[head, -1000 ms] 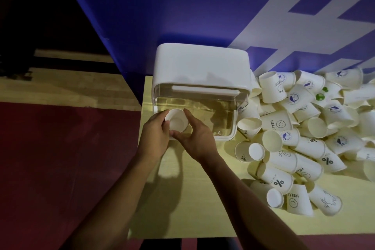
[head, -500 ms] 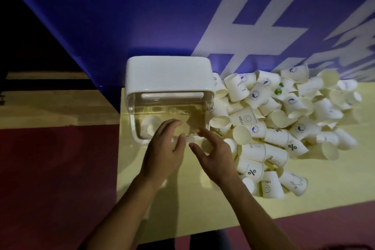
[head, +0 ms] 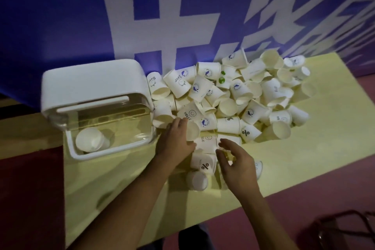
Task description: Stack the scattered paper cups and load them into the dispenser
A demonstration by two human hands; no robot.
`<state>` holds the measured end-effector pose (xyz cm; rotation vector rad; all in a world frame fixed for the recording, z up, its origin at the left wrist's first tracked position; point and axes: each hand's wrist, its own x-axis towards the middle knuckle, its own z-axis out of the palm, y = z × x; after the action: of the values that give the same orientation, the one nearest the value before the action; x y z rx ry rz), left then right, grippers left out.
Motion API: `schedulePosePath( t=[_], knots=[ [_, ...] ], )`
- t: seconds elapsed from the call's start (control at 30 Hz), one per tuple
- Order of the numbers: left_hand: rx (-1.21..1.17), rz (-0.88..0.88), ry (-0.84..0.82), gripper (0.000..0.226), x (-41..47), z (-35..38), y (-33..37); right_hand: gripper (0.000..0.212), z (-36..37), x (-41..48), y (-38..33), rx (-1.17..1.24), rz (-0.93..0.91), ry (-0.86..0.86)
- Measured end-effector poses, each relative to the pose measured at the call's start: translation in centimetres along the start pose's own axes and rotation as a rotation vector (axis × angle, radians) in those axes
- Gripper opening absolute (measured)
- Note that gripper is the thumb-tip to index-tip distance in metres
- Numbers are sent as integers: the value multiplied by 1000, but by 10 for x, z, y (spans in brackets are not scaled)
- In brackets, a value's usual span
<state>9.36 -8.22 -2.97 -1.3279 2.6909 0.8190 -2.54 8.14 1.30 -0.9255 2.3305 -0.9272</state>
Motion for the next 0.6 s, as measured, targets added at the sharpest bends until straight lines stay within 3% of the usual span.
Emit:
schedulePosePath(
  t=[0.1,0.27,0.5,0.6],
  knots=[
    [78,-68,-29,89,11,17,8,30,-17,5,23,18,33,-1],
    [85,-150,70,80,21,32,21,29,-41,18,57,15,38,-22],
    [-179,-275,220,83,-7,8,32,33,-70,62,65,6,38,9],
    [-292,-332,300,79,-30,-8,36,45,-57,88,42,-5,20,-82]
  ],
)
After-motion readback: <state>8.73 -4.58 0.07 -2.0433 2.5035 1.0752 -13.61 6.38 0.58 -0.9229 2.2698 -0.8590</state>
